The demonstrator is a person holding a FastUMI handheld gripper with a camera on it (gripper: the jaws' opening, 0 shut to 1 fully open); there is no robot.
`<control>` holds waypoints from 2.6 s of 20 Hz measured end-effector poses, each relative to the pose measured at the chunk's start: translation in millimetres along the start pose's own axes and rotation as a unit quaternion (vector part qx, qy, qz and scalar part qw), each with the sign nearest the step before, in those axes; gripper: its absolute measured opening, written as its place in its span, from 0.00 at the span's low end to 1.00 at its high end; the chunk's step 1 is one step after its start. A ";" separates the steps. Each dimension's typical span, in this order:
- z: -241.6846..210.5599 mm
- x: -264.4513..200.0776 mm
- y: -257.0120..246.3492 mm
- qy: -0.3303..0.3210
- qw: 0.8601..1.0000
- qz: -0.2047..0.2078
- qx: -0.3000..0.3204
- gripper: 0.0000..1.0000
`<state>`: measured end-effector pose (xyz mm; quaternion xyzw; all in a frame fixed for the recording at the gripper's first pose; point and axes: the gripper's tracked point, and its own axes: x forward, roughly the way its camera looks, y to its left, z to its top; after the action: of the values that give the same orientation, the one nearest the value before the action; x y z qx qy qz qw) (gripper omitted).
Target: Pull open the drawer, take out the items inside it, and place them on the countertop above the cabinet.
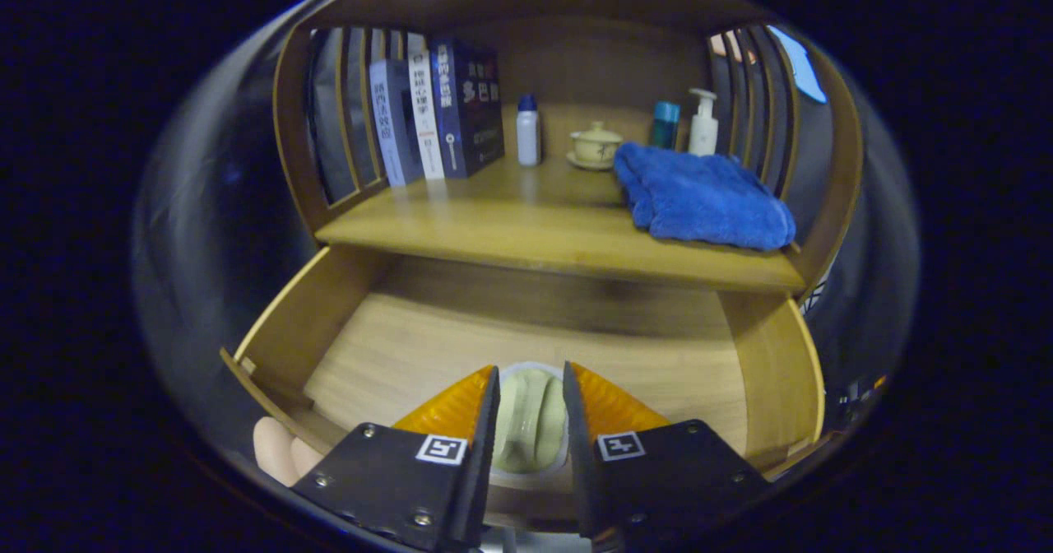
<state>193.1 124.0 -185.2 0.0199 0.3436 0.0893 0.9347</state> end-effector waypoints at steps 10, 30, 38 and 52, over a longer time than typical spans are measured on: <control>-38.4 42.2 1.8 0.097 0.995 -0.005 -0.015 0.29; 93.0 -39.5 30.0 -0.101 0.995 0.020 -0.018 0.15; 149.4 1.5 12.5 -0.144 0.989 -0.036 -0.004 0.15; 188.5 89.9 -3.0 -0.149 0.985 -0.070 0.059 0.15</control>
<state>382.6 141.8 -99.1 0.0645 0.2060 -0.0005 0.9764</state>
